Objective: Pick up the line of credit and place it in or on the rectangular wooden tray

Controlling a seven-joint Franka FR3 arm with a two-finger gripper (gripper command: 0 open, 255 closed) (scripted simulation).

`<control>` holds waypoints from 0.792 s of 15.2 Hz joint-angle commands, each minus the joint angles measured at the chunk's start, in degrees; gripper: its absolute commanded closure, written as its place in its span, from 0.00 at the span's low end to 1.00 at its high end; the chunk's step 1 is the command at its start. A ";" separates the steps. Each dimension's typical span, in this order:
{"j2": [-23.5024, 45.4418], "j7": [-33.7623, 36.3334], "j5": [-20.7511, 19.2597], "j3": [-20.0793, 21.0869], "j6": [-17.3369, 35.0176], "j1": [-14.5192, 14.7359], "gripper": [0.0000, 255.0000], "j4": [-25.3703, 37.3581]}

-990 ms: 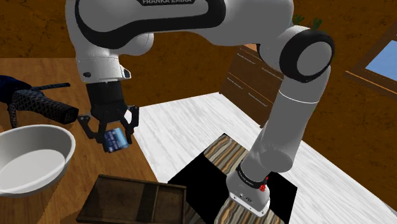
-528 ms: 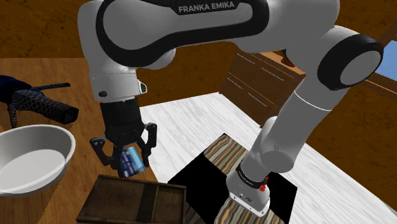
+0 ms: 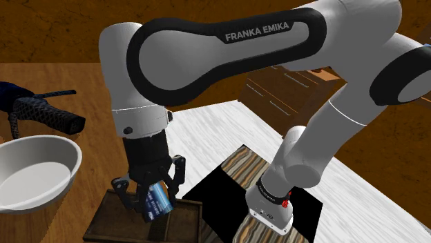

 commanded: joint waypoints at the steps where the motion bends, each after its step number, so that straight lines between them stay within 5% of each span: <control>1: 0.27 -0.46 0.12 0.21 1.41 0.12 1.00 -1.20; 12: 4.59 -2.69 -0.48 1.26 9.71 0.63 1.00 -5.79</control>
